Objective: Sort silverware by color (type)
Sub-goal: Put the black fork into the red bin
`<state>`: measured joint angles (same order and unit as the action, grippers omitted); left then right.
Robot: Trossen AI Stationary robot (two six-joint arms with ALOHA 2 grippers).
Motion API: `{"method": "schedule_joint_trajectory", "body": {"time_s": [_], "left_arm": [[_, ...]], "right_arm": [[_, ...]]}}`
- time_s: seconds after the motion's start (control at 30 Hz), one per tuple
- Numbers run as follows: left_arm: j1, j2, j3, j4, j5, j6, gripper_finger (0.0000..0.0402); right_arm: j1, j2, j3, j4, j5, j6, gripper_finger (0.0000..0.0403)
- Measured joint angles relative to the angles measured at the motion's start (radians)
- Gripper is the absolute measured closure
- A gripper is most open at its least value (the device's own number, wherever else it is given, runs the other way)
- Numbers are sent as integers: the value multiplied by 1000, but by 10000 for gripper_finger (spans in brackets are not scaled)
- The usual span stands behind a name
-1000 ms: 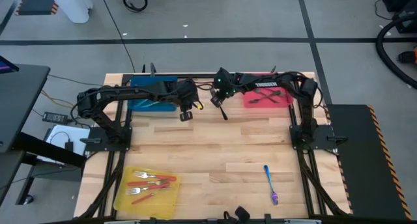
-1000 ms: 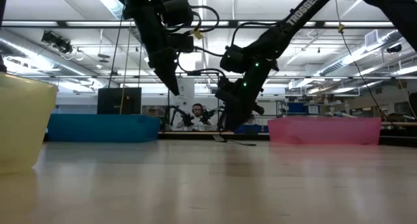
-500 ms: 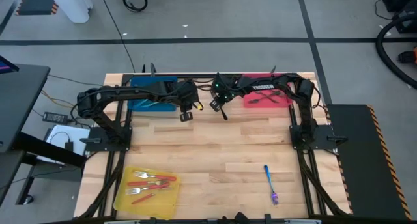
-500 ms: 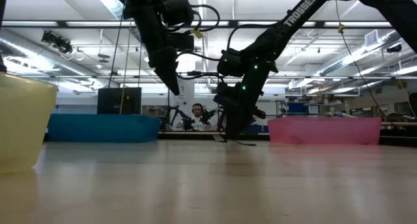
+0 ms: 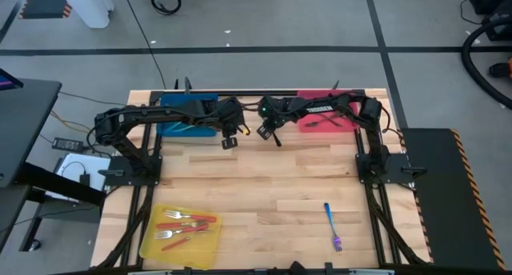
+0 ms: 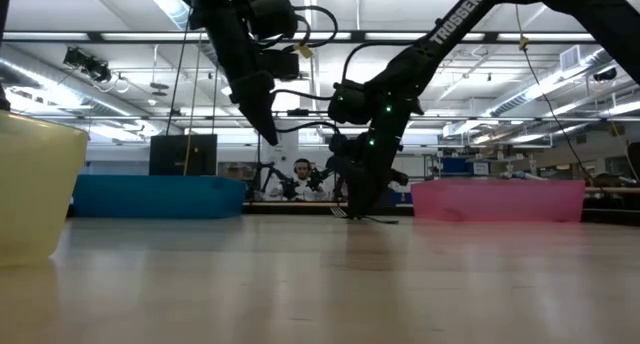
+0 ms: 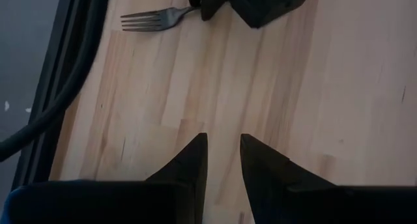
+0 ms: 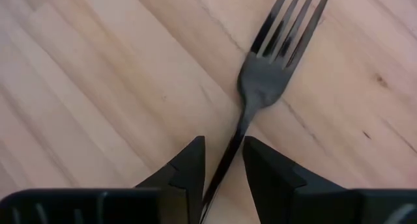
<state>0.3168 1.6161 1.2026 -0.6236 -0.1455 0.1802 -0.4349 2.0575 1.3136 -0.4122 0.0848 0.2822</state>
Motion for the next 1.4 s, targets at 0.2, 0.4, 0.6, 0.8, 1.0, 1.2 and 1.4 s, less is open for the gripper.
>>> {"method": "schedule_joint_trajectory", "body": {"time_s": [0.2, 0.4, 0.6, 0.8, 1.0, 1.2, 1.4], "left_arm": [[0, 0, 0, 7, 0, -1, 310], [0, 0, 0, 11, 0, -1, 310], [0, 0, 0, 8, -2, -3, 310], [0, 0, 0, 8, -1, -3, 310], [0, 0, 0, 9, 0, -5, 310], [0, 0, 0, 29, 0, -6, 310], [0, 0, 0, 39, 0, -6, 310]], "right_arm": [[4, 1, 0, -12, 4, -32, 358], [7, -20, -4, -11, 0, -54, 382], [15, -136, -14, -51, -4, -129, 394], [13, -343, -10, -139, -1, -207, 393], [-33, -548, -8, -332, 130, -268, 393], [-126, -664, -32, -492, 183, -312, 393], [-254, -691, -202, -484, 188, -353, 393]]}}
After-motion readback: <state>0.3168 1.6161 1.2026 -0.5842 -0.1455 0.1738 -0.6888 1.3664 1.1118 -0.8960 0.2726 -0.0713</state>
